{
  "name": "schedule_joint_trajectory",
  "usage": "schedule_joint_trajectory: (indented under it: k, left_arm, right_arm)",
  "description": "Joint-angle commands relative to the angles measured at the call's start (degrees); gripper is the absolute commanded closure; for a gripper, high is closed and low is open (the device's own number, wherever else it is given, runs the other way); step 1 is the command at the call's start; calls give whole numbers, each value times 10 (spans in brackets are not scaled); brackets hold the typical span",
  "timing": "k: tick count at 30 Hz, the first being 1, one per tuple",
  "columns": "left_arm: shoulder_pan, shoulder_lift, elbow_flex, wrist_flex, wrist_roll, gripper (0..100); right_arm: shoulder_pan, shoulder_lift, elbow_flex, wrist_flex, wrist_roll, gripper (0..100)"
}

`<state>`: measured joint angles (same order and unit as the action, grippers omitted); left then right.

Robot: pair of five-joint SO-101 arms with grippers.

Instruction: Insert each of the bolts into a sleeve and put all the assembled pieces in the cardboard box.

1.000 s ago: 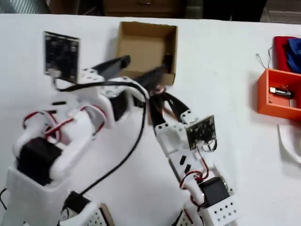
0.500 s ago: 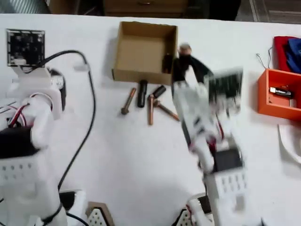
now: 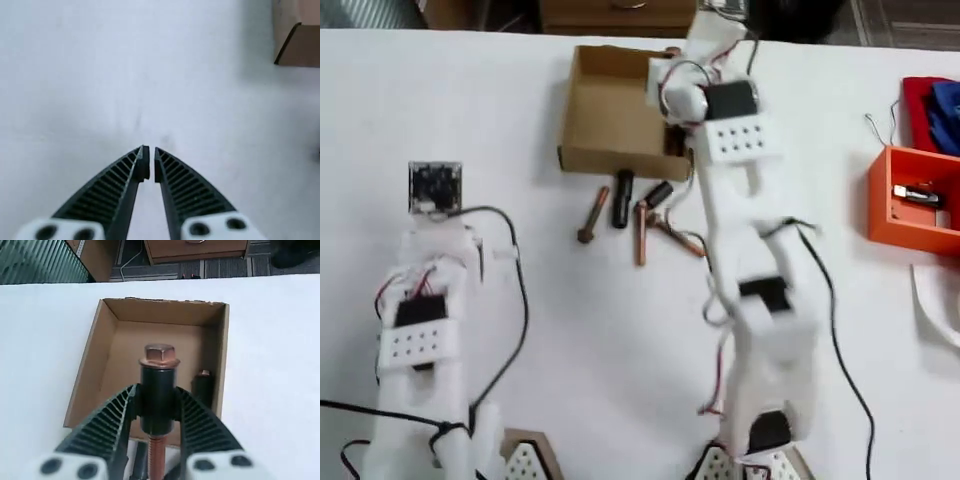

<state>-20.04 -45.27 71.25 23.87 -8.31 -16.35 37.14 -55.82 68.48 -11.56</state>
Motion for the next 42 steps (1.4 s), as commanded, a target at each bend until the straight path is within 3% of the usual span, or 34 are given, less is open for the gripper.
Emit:
schedule_joint_trajectory:
  k: [1,4,13,21,42]
  left_arm:
    - [-5,-5,15,-37,-3,954]
    - [-5,-5,31,-55,-3,954]
    - [5,-5,60,-58,0,953]
    - [5,-5,60,-58,-2,952]
    - [5,-5,66,-58,-4,952]
  right_arm:
    - [4,141,-238,18,-4,978]
    - [3,216,-302,8,-1,978]
    - [6,301,-302,-89,3,978]
    - [7,313,-215,-156,27,978]
    - [7,319,-169,-173,26,978]
